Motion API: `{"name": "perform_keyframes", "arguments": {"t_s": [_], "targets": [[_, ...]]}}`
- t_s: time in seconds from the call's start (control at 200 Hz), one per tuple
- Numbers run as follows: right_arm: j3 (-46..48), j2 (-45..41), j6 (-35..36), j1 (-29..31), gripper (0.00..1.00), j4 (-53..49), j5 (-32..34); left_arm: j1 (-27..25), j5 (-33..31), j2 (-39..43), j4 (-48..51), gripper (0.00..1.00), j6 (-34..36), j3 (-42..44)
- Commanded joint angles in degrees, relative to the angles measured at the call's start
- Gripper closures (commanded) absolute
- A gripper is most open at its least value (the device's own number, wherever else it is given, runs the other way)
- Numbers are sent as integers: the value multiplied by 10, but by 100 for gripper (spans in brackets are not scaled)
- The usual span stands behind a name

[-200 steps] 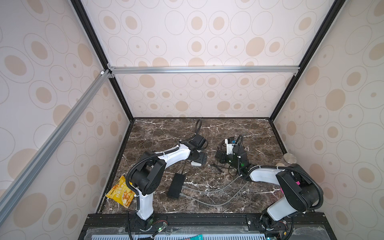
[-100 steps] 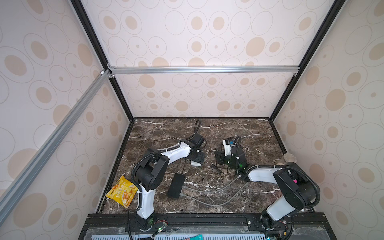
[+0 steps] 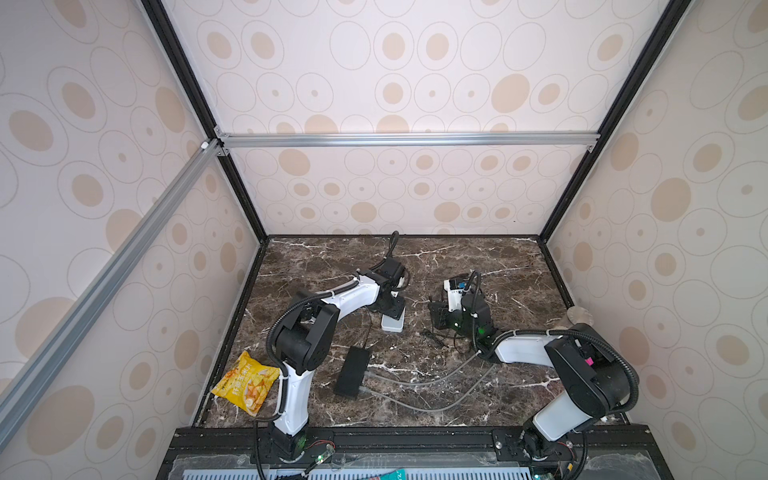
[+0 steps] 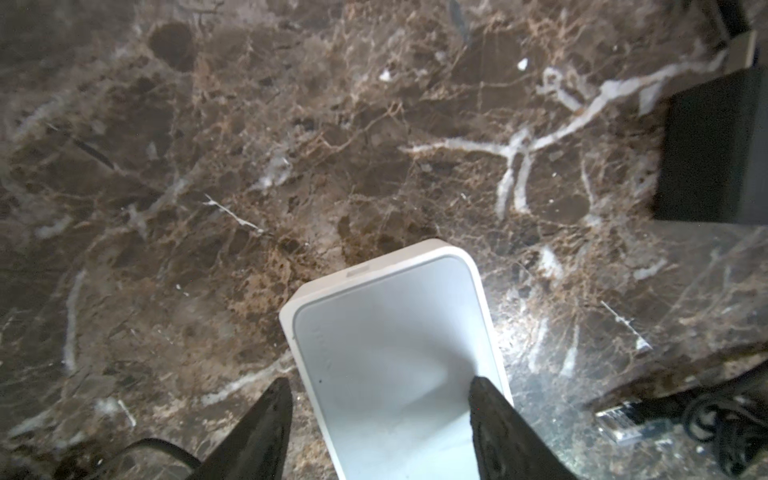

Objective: Insert the plug into the switch port

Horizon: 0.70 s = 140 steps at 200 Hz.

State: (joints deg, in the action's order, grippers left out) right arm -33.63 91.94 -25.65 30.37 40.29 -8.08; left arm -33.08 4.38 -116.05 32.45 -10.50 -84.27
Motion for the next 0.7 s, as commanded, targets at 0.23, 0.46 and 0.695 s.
{"name": "perform_keyframes", "arguments": {"t_s": [0.23, 0.46, 0.695], "targets": [[-10, 9, 4, 5, 100, 16, -13, 2, 34, -2, 34, 33, 103, -5], [-9, 9, 4, 5, 100, 19, -18, 1, 78, 19, 19, 33, 126, 12], [-9, 9, 4, 5, 100, 20, -18, 1, 67, 40, 15, 31, 138, 17]]}}
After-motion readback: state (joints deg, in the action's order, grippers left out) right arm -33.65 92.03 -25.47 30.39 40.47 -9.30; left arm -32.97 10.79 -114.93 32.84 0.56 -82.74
